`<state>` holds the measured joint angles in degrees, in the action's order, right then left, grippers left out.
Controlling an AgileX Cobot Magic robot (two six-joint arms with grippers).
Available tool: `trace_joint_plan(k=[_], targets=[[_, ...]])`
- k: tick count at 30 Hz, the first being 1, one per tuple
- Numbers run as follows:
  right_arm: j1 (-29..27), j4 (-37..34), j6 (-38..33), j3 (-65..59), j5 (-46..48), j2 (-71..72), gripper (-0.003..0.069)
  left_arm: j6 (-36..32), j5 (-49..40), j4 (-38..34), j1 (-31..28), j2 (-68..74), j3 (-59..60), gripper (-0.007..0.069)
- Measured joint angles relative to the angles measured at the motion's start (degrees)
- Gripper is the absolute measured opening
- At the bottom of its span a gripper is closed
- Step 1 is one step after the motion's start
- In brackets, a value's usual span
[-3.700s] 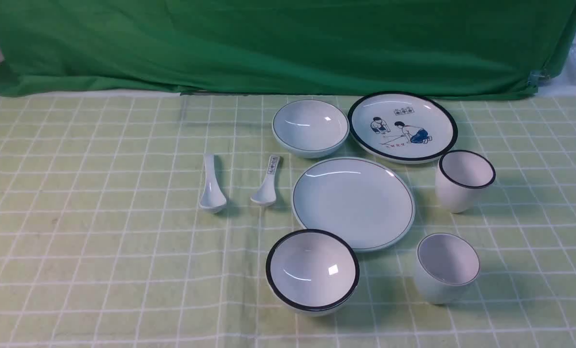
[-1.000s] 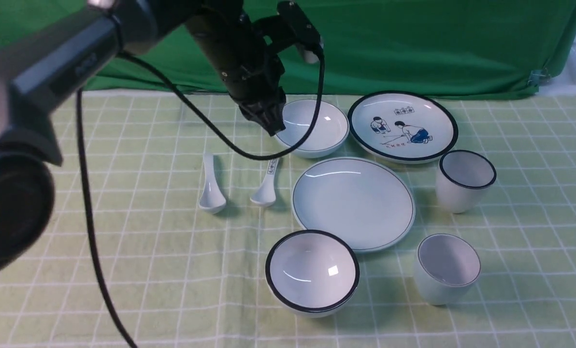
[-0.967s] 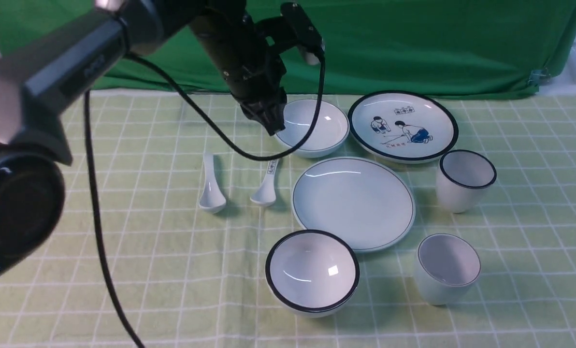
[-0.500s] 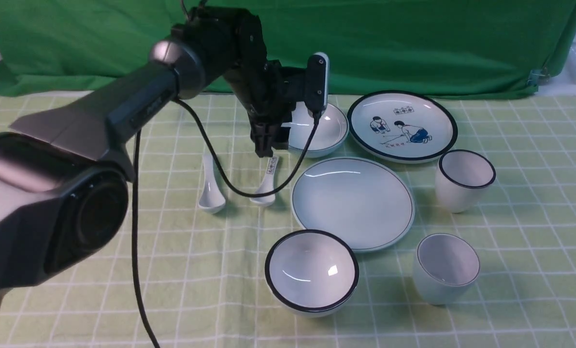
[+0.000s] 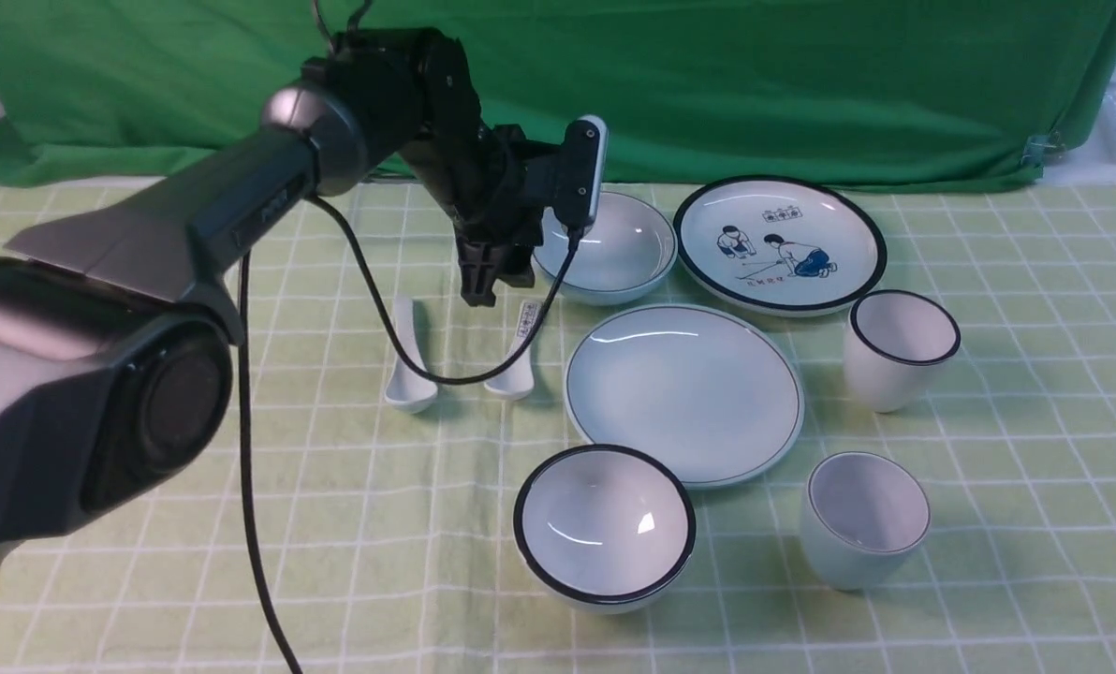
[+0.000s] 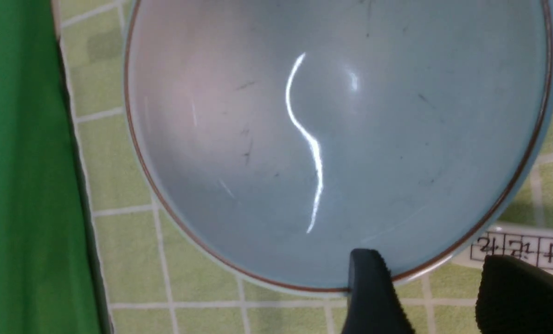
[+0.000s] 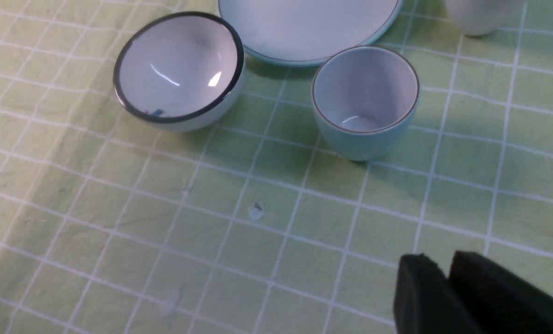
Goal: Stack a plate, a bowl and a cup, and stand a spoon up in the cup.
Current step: Use the left arm to grab a blue rice bowl
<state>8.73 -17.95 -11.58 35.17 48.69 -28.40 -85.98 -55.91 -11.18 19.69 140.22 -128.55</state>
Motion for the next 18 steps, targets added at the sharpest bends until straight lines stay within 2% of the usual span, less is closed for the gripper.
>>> trace_joint_plan(k=[7,12,18], targets=[[0.0,0.0,0.0,0.0,-0.1,0.0,0.0124,-0.6,-2.5,-0.1,0.0,-1.3,0.1,0.0314],[0.0,0.0,-0.7,0.0,-0.4,0.0,0.0124,-7.1,-2.5,-5.2,0.1,-2.7,0.1,0.0314],[0.0,0.0,-1.2,0.0,-0.5,0.0,0.0124,-8.6,0.8,-5.3,1.0,-1.1,0.9,0.0314]])
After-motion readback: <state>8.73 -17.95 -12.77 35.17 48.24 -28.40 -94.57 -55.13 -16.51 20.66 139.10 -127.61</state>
